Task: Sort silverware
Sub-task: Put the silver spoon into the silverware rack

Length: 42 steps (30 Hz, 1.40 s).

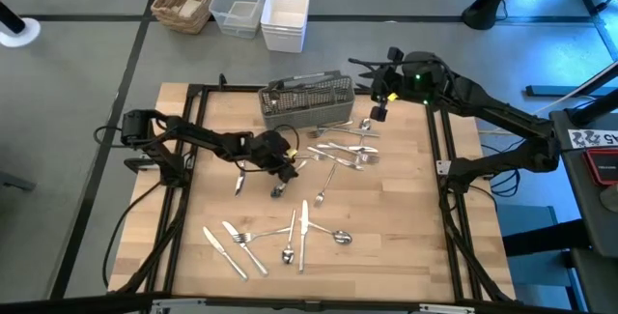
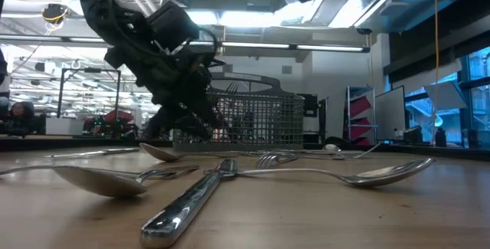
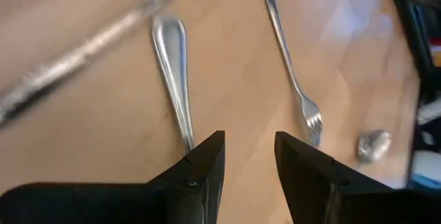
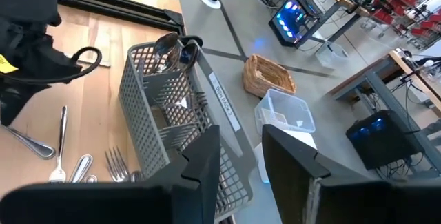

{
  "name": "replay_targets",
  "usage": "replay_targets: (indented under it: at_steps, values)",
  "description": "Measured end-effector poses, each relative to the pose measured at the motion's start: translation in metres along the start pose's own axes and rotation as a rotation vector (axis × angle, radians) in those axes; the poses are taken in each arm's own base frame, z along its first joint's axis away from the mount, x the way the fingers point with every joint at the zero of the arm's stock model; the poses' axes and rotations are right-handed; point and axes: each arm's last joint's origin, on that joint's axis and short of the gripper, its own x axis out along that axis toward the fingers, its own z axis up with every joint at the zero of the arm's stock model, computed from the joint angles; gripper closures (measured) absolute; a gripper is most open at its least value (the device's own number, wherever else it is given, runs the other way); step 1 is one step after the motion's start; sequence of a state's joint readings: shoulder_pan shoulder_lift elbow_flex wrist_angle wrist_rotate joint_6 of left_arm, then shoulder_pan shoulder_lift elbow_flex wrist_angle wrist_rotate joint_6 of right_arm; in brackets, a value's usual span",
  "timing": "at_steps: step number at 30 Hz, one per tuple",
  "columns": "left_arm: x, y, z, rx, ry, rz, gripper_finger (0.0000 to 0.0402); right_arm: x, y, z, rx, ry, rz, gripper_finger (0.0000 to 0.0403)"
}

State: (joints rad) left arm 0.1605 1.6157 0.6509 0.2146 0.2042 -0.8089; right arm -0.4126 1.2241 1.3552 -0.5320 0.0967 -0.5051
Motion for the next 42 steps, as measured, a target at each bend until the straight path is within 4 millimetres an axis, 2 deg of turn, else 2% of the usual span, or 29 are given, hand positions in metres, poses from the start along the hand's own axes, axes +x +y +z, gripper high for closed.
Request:
replay_targets:
  at_steps: [5,10,13,19,26,37,42]
  values:
    - [0.002,-0.017,-0.002,0.163,0.027,0.061,0.0281,0.0,0.001,-0.002,-0.002,0.019,0.01,0.0291]
    - [0.0,-0.04,-0.016,0.426,0.076,0.254,0.0295,0.0,0.001,-0.003,-0.003,0.028,0.016,0.0291]
    - [0.0,-0.049,-0.022,0.478,0.038,0.303,0.0308,0.0,0.002,-0.003,-0.003,0.029,0.016,0.0291]
    - [0.004,-0.047,-0.033,0.418,0.067,0.349,0.0323,0.0,0.002,-0.003,-0.003,0.029,0.016,0.0291]
    - [0.013,-0.038,-0.034,0.306,0.073,0.389,0.0315,0.0,0.002,-0.003,-0.002,0.028,0.016,0.0291]
    - [0.013,-0.034,-0.029,0.247,0.054,0.398,0.0249,0.0,0.002,-0.004,-0.002,0.037,0.021,0.0291]
    - [0.016,-0.032,-0.031,0.302,0.078,0.408,0.0244,0.0,0.002,-0.004,-0.002,0.041,0.023,0.0291]
